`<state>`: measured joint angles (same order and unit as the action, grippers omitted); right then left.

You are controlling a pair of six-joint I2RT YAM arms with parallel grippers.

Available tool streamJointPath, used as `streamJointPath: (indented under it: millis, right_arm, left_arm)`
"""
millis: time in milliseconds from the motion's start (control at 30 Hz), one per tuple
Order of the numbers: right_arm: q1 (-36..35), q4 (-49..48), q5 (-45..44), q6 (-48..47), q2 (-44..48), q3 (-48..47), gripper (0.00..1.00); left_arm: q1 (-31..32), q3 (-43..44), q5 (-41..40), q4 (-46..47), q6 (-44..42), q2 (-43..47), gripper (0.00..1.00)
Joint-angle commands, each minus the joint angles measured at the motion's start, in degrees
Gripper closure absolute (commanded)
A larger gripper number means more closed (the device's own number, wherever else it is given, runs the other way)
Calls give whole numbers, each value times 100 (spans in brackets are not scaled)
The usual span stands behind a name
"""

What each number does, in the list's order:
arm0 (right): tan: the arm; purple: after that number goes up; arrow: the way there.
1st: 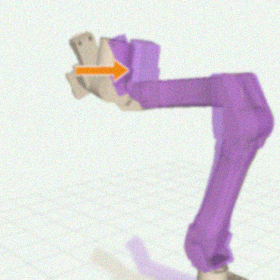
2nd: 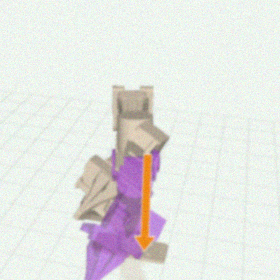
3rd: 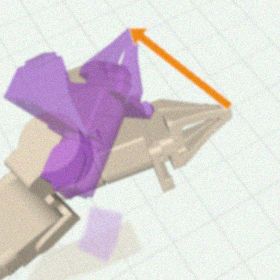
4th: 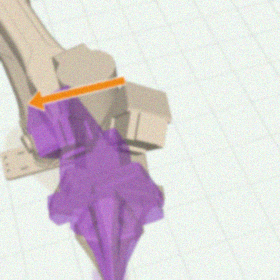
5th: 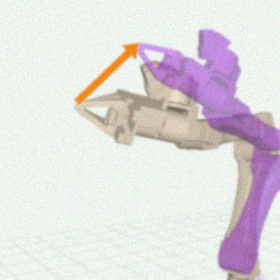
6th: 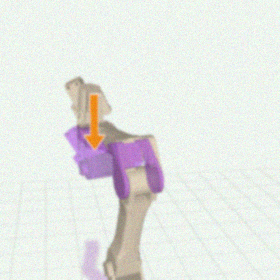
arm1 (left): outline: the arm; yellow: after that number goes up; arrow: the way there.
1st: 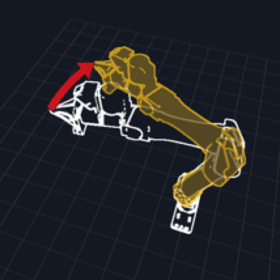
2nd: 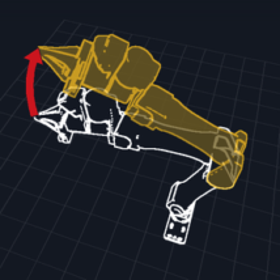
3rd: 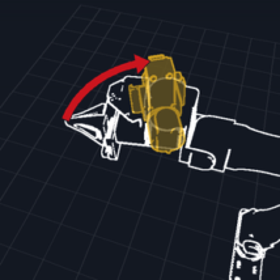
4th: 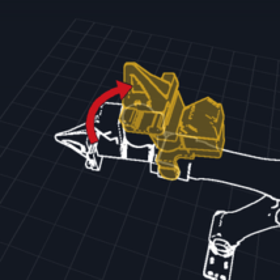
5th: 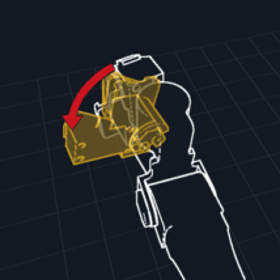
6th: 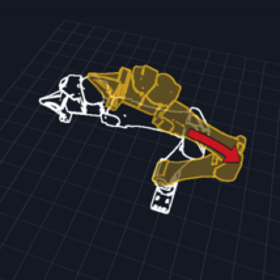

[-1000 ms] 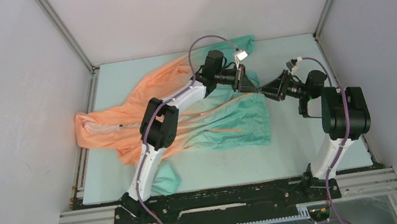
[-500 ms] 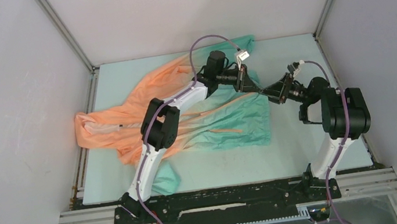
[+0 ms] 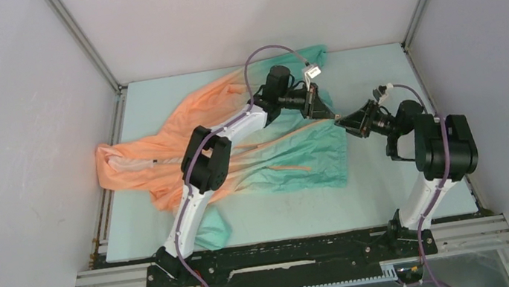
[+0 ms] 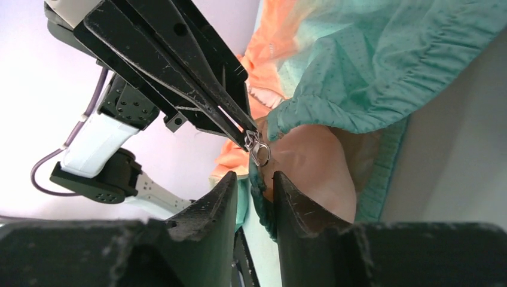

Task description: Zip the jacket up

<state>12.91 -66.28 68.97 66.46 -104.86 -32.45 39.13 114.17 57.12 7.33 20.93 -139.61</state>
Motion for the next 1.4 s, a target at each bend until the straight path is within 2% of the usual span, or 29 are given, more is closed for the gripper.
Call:
streamJointPath:
  millis: [0, 200, 367, 500, 600, 633, 733, 800, 867, 1033, 1100, 1200, 1267, 1367]
  right_arm:
    - [92, 1057, -262, -1000, 471, 10, 71]
    - [116, 1297, -339, -1183, 574, 10, 68]
    - [150, 1295, -426, -1294, 567, 10, 73]
    - [151, 1183, -534, -1435, 552, -5, 83]
    - [151, 1156, -569, -1547, 532, -36, 96]
    - [151, 1130, -562, -1556, 502, -48, 100]
    - [129, 949, -517, -1514, 424, -51, 100]
    - [108, 903, -511, -1505, 413, -51, 100]
    - [107, 886, -484, -1500, 411, -51, 100]
    - [65, 897, -438, -1494, 413, -64, 100]
    - [63, 916, -437, -1503, 392, -75, 100]
    - [43, 928, -420, -1518, 357, -93, 100]
    - [21, 992, -411, -1576, 359, -95, 100]
    - [-14, 1038, -389, -1642, 370, -86, 100]
  left_arm:
    - [-4, -158, -18, 232, -41, 254, 100]
    - [-6, -176, -2, 251, -30, 256, 100]
    - [-3, -192, 5, 259, -34, 261, 100]
    - [-3, -197, -18, 206, -79, 273, 100]
    - [10, -176, -55, 107, -157, 285, 100]
    - [9, -186, -92, 89, -171, 297, 96]
    - [0, -332, -275, 50, -243, 432, 76]
    - [-28, -510, -384, 142, -204, 598, 65]
    - [-80, -801, -741, 230, -165, 852, 59]
    - [-102, -1240, -1947, -273, -400, 1665, 55]
    - [-58, -1286, -2479, -395, -399, 1892, 48]
    - [34, -795, -2555, -973, -614, 1853, 48]
    - [119, -213, -2566, -1508, -830, 1617, 43]
    - [273, 1230, -2601, -2771, -1183, 936, 42]
